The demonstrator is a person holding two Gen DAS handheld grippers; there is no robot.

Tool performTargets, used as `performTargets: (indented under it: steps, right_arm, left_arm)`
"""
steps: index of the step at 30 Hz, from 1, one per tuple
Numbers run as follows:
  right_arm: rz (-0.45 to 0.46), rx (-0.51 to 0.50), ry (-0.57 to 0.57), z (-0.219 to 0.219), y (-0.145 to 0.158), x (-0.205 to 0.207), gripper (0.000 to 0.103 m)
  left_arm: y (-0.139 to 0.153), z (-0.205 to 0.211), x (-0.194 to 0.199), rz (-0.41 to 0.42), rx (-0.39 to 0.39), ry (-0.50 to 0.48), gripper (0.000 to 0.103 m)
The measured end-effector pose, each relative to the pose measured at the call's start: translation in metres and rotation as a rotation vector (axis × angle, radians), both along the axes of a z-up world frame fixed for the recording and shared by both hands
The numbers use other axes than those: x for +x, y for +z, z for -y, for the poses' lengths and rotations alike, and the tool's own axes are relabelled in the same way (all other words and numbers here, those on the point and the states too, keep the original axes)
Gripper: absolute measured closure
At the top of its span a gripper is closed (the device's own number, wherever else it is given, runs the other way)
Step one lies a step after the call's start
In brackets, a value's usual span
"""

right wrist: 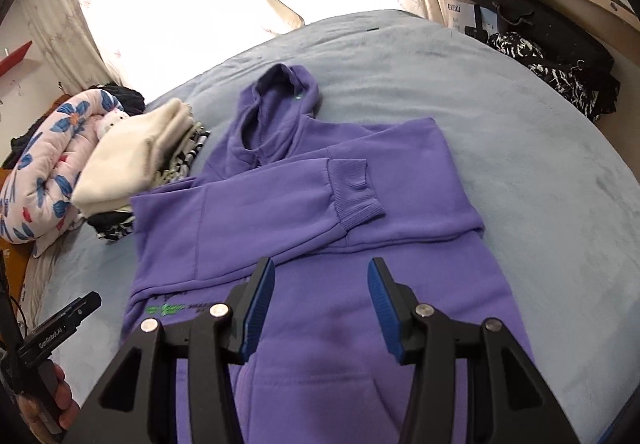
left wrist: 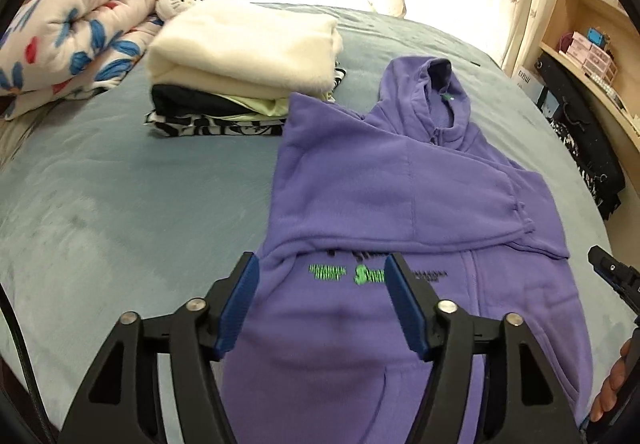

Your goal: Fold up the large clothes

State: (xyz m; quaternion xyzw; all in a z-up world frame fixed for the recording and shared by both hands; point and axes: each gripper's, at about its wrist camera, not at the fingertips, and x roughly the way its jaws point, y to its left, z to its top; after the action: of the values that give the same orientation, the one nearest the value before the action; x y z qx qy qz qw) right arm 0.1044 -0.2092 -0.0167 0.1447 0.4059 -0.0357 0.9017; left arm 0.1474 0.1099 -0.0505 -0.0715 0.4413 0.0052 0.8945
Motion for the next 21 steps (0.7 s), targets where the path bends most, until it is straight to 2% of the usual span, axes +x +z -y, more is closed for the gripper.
performTargets:
  steps: [7, 16, 21]
  right_arm:
    - [0.031, 0.008, 0.026, -0.011, 0.016, -0.041, 0.054]
    - [0.067, -0.085, 0.064, -0.038, 0.021, -0.097, 0.054]
    - [0.079, -0.108, 0.086, -0.047, 0.014, -0.126, 0.045]
  left_arm:
    - [0.02, 0.002, -0.055, 0.021, 0.019, -0.013, 0.036]
    - [0.023, -0.002, -0.114, 0.041, 0.042, -0.014, 0.036]
    - [0.012, -0.012, -0.141, 0.025, 0.058, -0.003, 0.036]
